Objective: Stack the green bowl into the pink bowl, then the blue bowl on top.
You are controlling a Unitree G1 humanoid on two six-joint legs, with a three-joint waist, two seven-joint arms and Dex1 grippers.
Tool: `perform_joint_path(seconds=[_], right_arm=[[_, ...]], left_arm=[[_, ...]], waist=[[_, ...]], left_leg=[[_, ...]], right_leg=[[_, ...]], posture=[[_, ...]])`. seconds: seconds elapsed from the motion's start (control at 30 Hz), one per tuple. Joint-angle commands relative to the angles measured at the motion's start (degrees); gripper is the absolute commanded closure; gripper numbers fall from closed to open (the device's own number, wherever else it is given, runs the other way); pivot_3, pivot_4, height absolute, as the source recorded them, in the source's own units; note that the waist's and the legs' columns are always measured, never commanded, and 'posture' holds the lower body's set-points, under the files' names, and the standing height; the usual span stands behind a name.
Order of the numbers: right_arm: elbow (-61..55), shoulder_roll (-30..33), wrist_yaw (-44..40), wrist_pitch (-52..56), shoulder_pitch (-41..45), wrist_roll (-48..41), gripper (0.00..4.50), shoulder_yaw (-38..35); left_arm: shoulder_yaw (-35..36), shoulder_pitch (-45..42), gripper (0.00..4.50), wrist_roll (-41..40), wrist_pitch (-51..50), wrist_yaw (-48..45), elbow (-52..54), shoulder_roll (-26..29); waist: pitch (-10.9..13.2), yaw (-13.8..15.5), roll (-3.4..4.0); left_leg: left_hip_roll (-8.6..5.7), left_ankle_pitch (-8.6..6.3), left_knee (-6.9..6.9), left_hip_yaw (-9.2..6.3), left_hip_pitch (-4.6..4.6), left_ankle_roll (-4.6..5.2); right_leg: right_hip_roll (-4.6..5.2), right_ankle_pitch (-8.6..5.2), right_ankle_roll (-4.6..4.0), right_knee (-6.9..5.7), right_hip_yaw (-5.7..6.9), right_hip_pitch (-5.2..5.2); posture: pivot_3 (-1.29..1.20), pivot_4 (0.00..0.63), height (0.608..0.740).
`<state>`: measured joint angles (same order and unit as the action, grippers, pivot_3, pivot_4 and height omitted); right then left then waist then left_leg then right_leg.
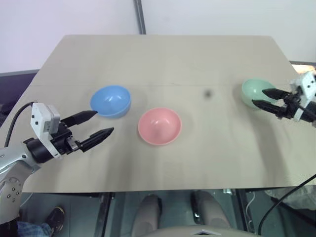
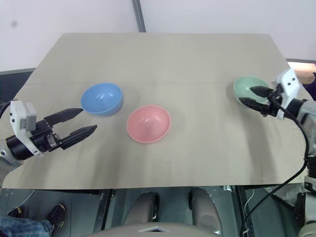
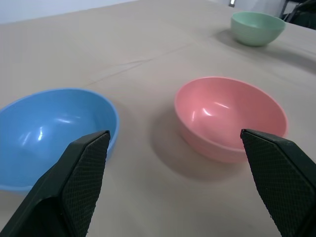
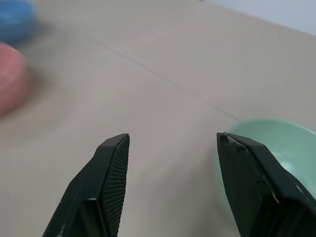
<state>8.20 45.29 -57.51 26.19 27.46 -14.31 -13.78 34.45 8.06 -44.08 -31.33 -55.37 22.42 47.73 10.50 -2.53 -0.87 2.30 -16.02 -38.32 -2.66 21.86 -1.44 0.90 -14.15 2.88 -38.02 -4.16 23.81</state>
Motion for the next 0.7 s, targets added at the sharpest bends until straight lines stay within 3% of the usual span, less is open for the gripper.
perform_joint_path(seconds=[0.03,0.2,0.67,0.7], right_arm=[[4.7,1.7,4.2,-3.8,4.0,4.4,1.41,2.4],[11.0,4.8,5.5,0.4,8.0,12.6,1.41,12.0],[12.5,5.4,5.6,0.3,11.5,18.7,1.41,19.3],[12.4,5.2,6.0,0.2,11.7,18.8,1.93,19.2]], left_arm=[[2.0,0.2,0.0,-3.8,-0.2,-2.5,2.1,0.4],[1.8,2.2,0.0,-7.7,-2.1,-5.9,3.7,1.0],[1.1,4.0,0.0,-9.5,-3.2,-8.2,5.9,1.6],[1.1,4.0,0.0,-9.4,-3.1,-8.1,5.9,1.6]], waist=[[0.0,0.0,0.01],[0.0,0.1,0.01],[0.0,0.1,0.03],[0.0,0.1,0.03]], left_leg=[[0.0,0.0,0.0,0.01,0.04,0.0],[-0.01,0.0,0.02,0.04,0.1,0.0],[0.0,0.0,0.01,0.02,0.08,0.0],[0.0,0.0,0.01,0.03,0.09,0.0]], right_leg=[[0.01,0.0,0.0,0.02,-0.01,0.02],[0.04,0.0,-0.01,0.06,-0.02,0.07],[0.02,-0.01,-0.01,0.04,-0.02,0.09],[0.02,-0.01,-0.01,0.04,-0.01,0.09]], posture=[[0.0,0.15,0.74],[0.0,0.15,0.74],[0.0,0.15,0.74],[0.0,0.15,0.74]])
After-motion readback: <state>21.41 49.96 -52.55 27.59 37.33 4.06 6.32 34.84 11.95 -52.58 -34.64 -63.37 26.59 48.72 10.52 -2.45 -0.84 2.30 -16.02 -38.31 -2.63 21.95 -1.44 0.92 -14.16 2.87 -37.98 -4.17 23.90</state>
